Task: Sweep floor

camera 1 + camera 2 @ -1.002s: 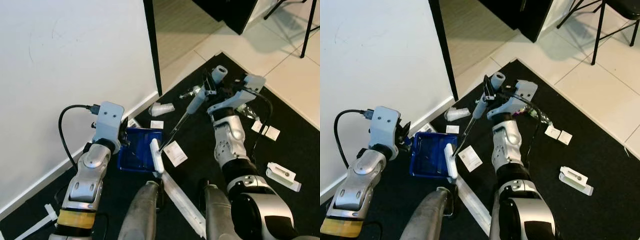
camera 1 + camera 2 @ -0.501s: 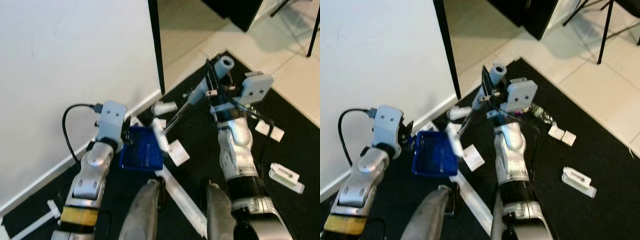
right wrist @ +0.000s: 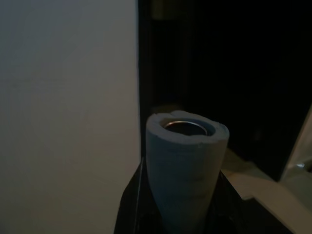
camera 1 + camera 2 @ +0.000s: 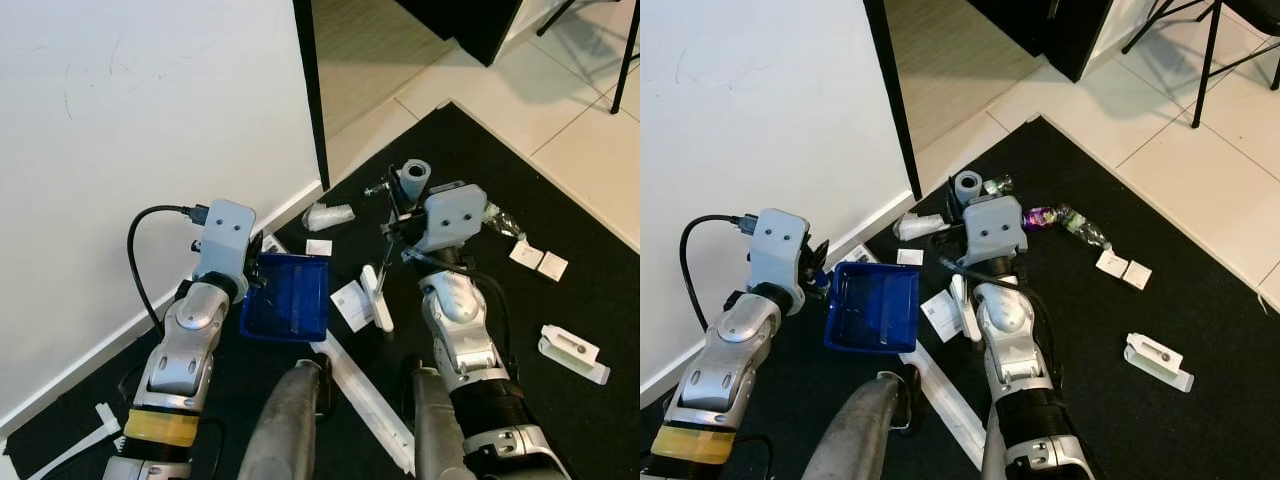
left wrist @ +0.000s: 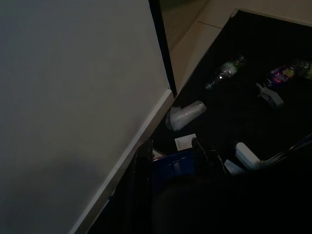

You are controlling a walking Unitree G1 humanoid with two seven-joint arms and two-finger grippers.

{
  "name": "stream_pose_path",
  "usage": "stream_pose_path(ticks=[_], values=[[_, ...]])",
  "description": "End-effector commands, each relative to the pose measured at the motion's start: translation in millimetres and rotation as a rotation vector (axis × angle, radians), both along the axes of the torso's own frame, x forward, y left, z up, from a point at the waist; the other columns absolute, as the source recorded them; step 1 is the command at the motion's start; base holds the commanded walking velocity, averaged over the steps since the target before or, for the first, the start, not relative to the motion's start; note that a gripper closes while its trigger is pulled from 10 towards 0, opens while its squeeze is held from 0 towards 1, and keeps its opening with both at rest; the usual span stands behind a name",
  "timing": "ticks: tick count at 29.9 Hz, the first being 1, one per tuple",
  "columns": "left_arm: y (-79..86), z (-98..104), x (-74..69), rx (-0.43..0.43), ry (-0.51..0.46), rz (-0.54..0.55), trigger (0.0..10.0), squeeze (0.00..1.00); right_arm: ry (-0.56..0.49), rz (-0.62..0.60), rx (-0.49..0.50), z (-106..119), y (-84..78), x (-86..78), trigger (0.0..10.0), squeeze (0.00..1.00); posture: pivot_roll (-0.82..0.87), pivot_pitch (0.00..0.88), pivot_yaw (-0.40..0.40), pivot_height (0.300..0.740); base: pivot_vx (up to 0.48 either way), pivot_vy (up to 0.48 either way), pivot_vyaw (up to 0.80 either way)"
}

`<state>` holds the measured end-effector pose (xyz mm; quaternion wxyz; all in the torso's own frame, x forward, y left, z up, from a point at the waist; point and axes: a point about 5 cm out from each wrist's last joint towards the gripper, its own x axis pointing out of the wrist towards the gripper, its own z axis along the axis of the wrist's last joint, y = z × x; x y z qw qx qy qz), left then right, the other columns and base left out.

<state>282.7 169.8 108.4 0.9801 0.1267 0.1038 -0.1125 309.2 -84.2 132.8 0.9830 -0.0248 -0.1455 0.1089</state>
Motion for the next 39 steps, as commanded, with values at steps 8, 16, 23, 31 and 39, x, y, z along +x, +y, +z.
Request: stream_pose_path(ticks=[8,16,23,31,39], values=[[-7.8,-23.6,-13.0,-0.038,0.127,-0.047,10.0,0.0,0.21,-0.086,0.127,-47.0,8.6,0.2,10.0,0.0,0.1,0.37,0.065,0.74,0.0,0.0,0.0],[-7.5,-23.3,-14.2,-0.038,0.128,-0.044,10.0,0.0,0.333,-0.094,0.329,-56.6,21.3,3.2,10.0,0.0,0.1,0.373,0.06,0.74,0.0,0.0,0.0],[-8.7,-23.3,-15.7,-0.044,0.128,-0.04,10.0,0.0,0.464,0.038,0.759,-59.7,37.5,7.4,10.0,0.0,0.1,0.377,0.054,0.74,0.0,0.0,0.0],[-9.8,-23.7,-15.2,-0.046,0.13,-0.04,10.0,0.0,0.343,0.181,0.917,-27.8,42.3,16.7,10.0,0.0,0.09,0.376,0.054,0.74,0.0,0.0,0.0],[-12.4,-23.8,-13.2,-0.05,0.129,-0.044,10.0,0.0,0.194,0.304,0.929,10.8,42.0,13.4,10.0,0.0,0.08,0.374,0.05,0.74,0.0,0.0,0.0]])
